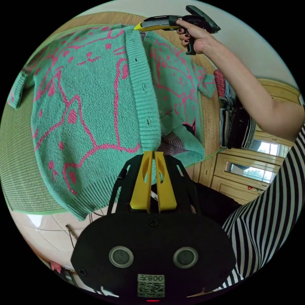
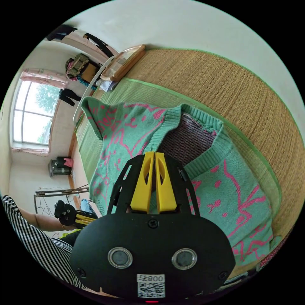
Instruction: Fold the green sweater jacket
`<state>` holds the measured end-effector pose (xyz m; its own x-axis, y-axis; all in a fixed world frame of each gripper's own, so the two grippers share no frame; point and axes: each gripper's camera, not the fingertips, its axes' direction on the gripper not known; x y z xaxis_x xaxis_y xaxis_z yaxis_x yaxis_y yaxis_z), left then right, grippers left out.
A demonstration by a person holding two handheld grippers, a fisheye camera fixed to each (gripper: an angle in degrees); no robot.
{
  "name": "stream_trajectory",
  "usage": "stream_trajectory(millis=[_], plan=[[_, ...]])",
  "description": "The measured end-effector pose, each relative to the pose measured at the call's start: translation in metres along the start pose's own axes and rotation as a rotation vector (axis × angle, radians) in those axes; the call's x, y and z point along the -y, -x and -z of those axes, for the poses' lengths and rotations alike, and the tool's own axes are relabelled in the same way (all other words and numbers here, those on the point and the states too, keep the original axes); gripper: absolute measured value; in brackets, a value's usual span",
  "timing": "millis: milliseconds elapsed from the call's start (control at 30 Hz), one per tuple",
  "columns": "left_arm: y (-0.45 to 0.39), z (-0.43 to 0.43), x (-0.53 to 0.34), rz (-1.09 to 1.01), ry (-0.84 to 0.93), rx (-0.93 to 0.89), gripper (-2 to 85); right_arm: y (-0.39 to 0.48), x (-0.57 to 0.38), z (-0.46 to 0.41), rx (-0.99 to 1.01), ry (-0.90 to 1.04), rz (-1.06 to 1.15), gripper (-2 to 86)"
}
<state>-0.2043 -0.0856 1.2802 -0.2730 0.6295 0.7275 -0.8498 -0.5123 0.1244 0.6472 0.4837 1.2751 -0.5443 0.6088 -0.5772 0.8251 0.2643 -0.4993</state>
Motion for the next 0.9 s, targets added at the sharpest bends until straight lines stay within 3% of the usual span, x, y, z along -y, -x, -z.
stream_trajectory(millis=[267,433,533,767,900], plan=[[0.032,-0.038,0.022,0.06,0.08,-0.029,2.7,-0.033,-0.007,-0.055,-0.043,0.128,-0.035,1.8],[0.043,-0.018,0.016,0.068,0.069,-0.05,6.3,-0.05,-0.032,-0.049,-0.036,0.073,-0.07,5.5],[0.046,-0.006,0.011,0.079,0.066,-0.064,7.0,-0.053,-0.073,-0.043,-0.017,0.102,-0.061,6.8],[0.053,0.001,0.012,0.099,0.09,-0.197,7.3,-0.052,-0.205,-0.088,0.097,0.412,-0.145,8.3],[0.056,0.001,0.021,0.075,0.125,-0.209,7.2,-0.068,-0.229,-0.098,0.172,0.362,-0.232,8.3]])
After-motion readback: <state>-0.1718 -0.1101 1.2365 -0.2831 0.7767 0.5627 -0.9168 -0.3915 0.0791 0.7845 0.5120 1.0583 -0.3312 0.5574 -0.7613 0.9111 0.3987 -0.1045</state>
